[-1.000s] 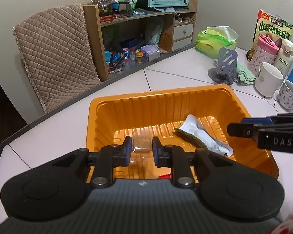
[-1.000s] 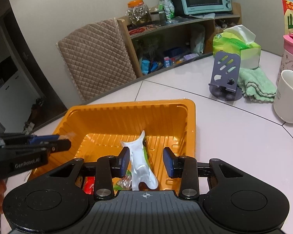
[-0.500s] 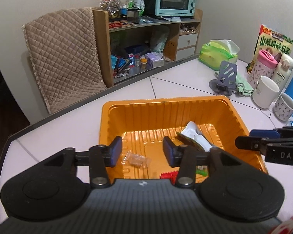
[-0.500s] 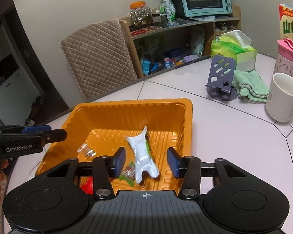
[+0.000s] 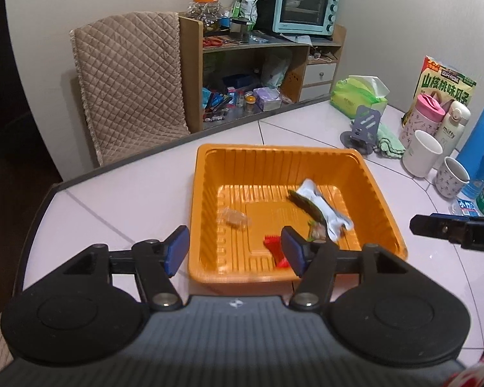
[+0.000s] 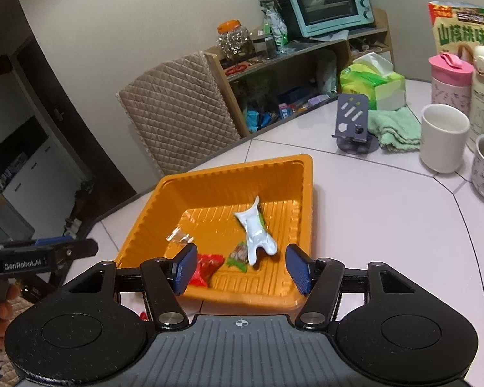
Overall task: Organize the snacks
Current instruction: 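Open the right tool to drop the pouch while the left tool drops the caramel, then withdraw both open tools from the tray back toward the snack pile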
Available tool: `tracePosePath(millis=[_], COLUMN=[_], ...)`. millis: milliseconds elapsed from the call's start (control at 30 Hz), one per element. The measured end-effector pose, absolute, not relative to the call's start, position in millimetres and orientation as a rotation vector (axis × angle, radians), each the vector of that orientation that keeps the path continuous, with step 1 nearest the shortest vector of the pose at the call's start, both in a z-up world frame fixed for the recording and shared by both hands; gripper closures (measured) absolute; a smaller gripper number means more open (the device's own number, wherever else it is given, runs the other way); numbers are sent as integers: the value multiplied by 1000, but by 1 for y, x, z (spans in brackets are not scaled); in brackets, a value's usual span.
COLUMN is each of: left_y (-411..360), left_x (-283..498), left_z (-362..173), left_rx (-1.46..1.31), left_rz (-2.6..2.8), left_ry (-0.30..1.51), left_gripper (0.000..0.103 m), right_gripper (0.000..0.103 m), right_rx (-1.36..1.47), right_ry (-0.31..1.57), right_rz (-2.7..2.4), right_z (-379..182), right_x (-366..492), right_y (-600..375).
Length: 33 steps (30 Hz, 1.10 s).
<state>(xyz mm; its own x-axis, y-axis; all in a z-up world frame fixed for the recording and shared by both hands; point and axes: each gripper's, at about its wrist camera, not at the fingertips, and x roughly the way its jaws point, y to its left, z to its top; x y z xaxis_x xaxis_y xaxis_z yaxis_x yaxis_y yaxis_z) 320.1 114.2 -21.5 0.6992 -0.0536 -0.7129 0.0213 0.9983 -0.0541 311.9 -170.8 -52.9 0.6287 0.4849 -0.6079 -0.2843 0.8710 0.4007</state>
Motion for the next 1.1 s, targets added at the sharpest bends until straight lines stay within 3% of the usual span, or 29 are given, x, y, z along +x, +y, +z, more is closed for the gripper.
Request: tracePosePath(millis=[1100], left_y=[77], left_x=[122], left_z=[2], left_rx=[-152], left_rz=[5], left_ry=[866], left_gripper=[42], right_gripper=[42], right_rx=[184], right_ry=[851], right_rz=[478], right_z=[-33], right_x=[135], right_y=[-193])
